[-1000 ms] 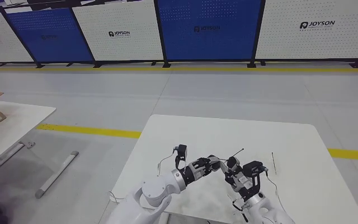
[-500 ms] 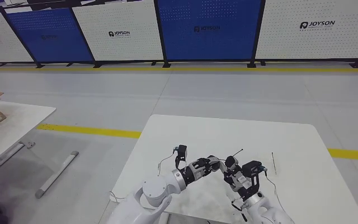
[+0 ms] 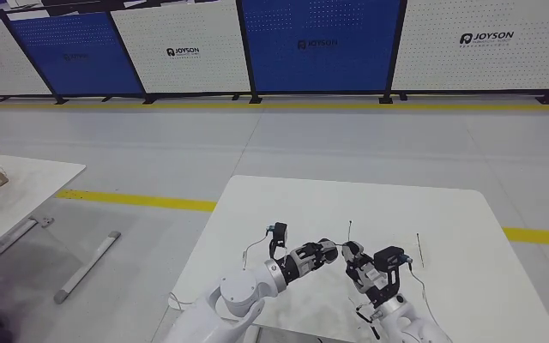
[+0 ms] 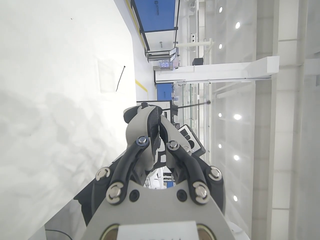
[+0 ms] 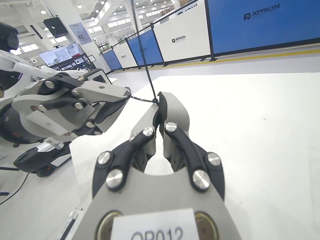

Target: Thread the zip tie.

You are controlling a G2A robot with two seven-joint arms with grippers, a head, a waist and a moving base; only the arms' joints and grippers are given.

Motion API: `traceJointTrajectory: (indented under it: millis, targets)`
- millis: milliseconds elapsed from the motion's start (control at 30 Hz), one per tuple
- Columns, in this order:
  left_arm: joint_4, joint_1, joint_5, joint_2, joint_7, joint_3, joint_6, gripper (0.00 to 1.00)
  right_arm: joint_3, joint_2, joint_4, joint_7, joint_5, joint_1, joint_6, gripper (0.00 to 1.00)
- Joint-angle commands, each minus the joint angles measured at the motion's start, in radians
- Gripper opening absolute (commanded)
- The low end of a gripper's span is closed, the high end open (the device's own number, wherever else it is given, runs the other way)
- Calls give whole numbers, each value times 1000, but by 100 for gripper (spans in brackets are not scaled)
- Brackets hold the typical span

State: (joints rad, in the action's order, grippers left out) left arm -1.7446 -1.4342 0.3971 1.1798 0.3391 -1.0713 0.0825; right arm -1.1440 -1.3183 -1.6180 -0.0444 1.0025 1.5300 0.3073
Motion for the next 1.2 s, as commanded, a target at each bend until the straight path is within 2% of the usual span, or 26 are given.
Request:
traceJointTrajectory:
  millis: [0,667,1167]
  targets:
    - [0,0,-1,0,-1,0,0,0,1,0,1,-1,1,-1,-1,0]
    - [-18,-13,14,-3,6,-8,-50,0,11,3,13,13,9,-9,-10,0]
    - [-51,-31,25,-7,1,-31,-70,0,19,6,35,20,10,-15,-4,0]
